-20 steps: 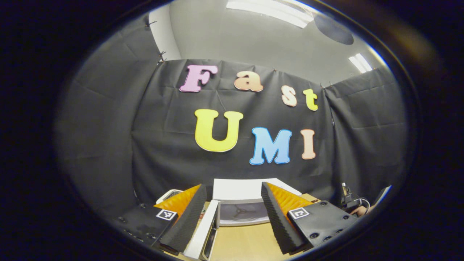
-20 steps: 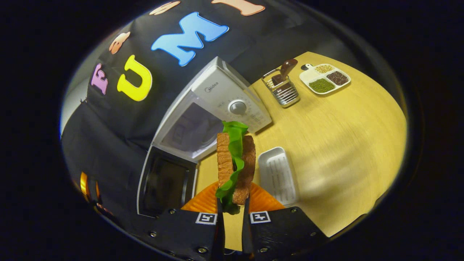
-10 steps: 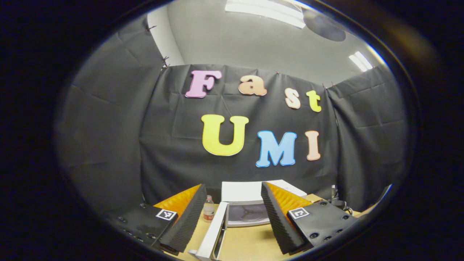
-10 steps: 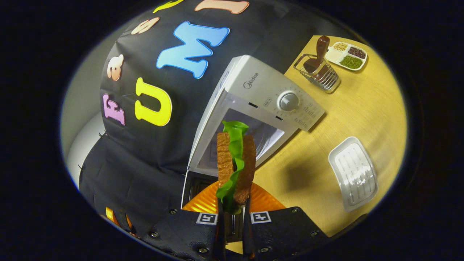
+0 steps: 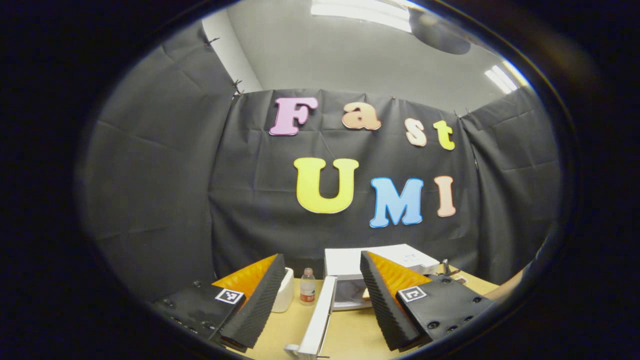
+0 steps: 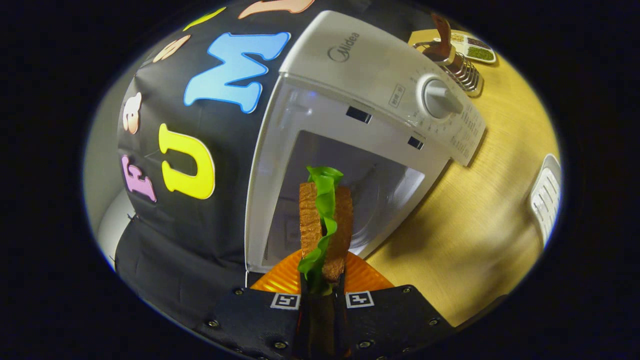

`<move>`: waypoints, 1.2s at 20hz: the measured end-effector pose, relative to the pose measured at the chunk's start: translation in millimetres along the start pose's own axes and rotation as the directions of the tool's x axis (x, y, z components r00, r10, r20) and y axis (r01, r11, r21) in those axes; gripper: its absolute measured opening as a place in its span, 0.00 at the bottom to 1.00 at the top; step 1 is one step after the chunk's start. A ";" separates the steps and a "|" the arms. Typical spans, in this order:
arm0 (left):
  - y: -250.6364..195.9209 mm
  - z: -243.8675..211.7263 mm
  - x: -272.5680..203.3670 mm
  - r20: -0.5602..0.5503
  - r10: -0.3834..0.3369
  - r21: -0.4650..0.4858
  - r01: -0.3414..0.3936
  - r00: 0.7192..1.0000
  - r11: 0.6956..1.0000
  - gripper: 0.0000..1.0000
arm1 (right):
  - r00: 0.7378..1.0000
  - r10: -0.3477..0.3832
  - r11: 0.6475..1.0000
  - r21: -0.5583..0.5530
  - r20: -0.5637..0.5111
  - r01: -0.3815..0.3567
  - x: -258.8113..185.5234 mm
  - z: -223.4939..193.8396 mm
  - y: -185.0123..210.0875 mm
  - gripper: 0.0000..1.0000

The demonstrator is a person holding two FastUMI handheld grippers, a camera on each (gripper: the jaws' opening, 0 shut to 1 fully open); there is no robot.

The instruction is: Open the microwave oven with the left hand, put the food in, and close the microwave oven.

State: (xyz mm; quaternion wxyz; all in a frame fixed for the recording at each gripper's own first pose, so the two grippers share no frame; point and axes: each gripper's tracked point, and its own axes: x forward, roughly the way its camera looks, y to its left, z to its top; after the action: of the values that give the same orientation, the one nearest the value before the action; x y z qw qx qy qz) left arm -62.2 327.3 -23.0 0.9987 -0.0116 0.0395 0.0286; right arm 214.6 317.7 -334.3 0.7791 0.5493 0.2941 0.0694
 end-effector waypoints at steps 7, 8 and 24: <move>41.9 -6.3 9.8 -0.030 0.078 -0.050 -0.080 0.996 0.996 0.96 | 0.985 -0.027 0.987 0.159 0.172 0.000 75.3 5.2 -4.8 0.19; 48.6 -8.4 10.5 -0.040 0.086 -0.047 -0.087 0.996 0.995 0.96 | 0.979 -0.033 0.984 0.177 0.200 -0.002 84.1 7.7 -4.0 0.18; 78.2 -26.3 13.4 -0.085 0.098 -0.073 -0.105 0.991 0.992 0.97 | 0.947 -0.169 0.942 0.328 0.275 0.073 119.2 10.5 -19.7 0.47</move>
State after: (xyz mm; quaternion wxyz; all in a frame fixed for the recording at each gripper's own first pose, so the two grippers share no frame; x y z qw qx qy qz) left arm -55.5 405.4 -51.9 0.9924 -0.0491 0.0797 0.0804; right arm 313.5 352.9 -395.2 0.7201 0.6508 0.2135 -0.1105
